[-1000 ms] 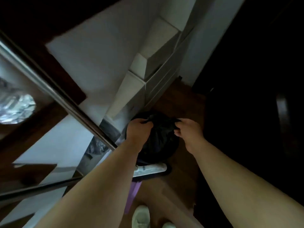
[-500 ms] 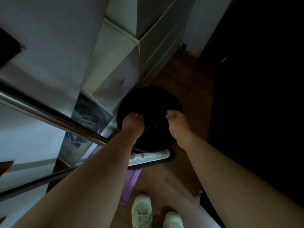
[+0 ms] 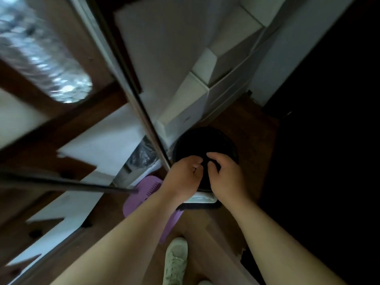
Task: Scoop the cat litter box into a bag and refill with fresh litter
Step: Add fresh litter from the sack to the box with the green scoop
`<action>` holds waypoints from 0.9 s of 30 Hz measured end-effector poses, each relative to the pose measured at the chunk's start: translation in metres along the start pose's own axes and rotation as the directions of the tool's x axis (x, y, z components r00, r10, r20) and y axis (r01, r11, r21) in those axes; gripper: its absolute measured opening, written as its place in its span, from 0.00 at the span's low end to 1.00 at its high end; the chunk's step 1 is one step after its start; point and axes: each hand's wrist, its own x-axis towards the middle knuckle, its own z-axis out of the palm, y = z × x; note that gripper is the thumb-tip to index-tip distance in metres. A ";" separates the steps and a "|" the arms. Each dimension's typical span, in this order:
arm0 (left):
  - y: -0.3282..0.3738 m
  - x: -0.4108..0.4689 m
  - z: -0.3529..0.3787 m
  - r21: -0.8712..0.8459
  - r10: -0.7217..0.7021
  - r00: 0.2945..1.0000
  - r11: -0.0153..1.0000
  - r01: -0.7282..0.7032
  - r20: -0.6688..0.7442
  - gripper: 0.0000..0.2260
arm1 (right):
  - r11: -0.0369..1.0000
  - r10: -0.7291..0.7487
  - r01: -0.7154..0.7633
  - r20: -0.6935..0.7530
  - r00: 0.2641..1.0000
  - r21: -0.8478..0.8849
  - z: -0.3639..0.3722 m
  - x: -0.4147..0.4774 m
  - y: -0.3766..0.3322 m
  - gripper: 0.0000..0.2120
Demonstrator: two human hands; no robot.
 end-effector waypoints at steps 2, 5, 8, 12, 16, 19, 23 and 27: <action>0.004 -0.036 -0.023 0.002 0.004 0.997 1.000 -0.004 -0.071 0.16 | 0.996 -0.069 0.069 0.003 0.998 -0.053 -0.008 -0.026 -0.024 0.16; 0.012 -0.110 -0.064 -0.036 -0.015 0.982 0.999 0.008 -0.188 0.15 | 0.975 -0.198 0.199 0.023 0.980 -0.101 -0.018 -0.076 -0.067 0.15; 0.019 -0.185 -0.096 -0.050 -0.021 0.945 0.999 0.005 -0.326 0.14 | 0.945 -0.313 0.317 0.060 0.948 -0.083 -0.022 -0.126 -0.108 0.14; 0.014 -0.281 -0.129 -0.060 -0.048 0.892 0.998 0.024 -0.450 0.11 | 0.871 -0.462 0.482 0.168 0.871 -0.100 -0.015 -0.194 -0.157 0.13; 0.005 -0.375 -0.164 -0.152 -0.147 0.815 0.986 0.074 -0.561 0.11 | 0.765 -0.582 0.637 0.323 0.747 -0.094 0.006 -0.256 -0.212 0.12; -0.008 -0.439 -0.185 -0.223 -0.241 0.713 0.967 0.121 -0.658 0.12 | 0.702 -0.621 0.709 0.436 0.652 -0.060 0.027 -0.303 -0.247 0.14; -0.037 -0.528 -0.208 -0.340 -0.369 0.554 0.927 0.160 -0.746 0.10 | 0.571 -0.686 0.821 0.547 0.479 -0.002 0.065 -0.374 -0.294 0.15; -0.071 -0.627 -0.220 -0.478 -0.504 0.373 0.862 0.166 -0.779 0.08 | 0.440 -0.723 0.894 0.625 0.296 0.085 0.114 -0.460 -0.334 0.14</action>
